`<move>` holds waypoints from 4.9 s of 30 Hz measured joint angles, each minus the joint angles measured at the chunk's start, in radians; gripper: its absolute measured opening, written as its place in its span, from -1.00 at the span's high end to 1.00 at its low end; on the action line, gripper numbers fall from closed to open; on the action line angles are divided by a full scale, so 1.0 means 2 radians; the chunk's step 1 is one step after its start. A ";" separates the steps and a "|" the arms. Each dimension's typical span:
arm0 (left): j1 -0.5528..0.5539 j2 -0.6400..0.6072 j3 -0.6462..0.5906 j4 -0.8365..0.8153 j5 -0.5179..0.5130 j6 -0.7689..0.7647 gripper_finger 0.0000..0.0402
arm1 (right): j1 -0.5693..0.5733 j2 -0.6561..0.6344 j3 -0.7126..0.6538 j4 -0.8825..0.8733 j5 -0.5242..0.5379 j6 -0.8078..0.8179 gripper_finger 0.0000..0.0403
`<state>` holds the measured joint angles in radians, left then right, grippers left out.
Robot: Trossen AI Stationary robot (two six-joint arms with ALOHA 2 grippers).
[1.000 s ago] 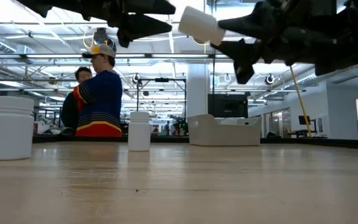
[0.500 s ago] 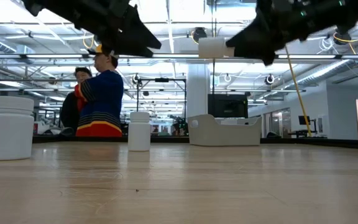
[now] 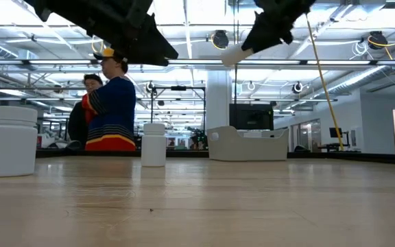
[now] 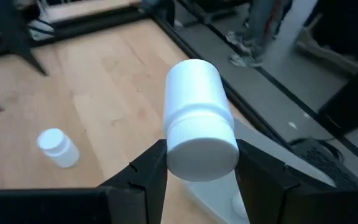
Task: Pick and place pill bottles into a basket
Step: Put the white medicine bottle into the gray bin
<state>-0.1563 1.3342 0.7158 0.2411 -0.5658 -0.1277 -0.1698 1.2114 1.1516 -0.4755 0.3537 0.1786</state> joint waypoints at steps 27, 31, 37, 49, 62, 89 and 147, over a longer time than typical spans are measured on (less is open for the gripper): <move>0.002 0.000 0.000 -0.007 0.010 -0.018 -0.28 | -0.220 0.328 0.416 -0.403 -0.127 -0.070 0.26; 0.002 0.000 0.000 -0.007 0.014 -0.018 -0.28 | -0.240 0.326 0.417 -0.444 -0.127 -0.050 0.26; 0.002 0.000 0.000 -0.004 0.017 -0.018 -0.28 | -0.259 0.326 0.417 -0.481 -0.174 -0.038 0.26; 0.002 0.000 0.000 -0.003 0.017 -0.018 -0.28 | -0.248 0.376 0.417 -0.548 -0.177 -0.017 0.26; 0.002 0.000 0.000 -0.004 0.032 -0.020 -0.28 | -0.248 0.387 0.363 -0.548 -0.163 -0.030 0.26; 0.002 0.000 0.000 -0.003 0.035 -0.019 -0.28 | -0.245 0.386 0.273 -0.456 -0.137 -0.090 0.26; 0.002 0.000 0.000 -0.011 0.035 -0.019 -0.28 | -0.241 0.395 0.237 -0.358 -0.136 -0.144 -0.01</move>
<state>-0.1520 1.3346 0.7162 0.2198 -0.4965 -0.1661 -0.6517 2.0010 1.6249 -1.1917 0.0808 -0.1089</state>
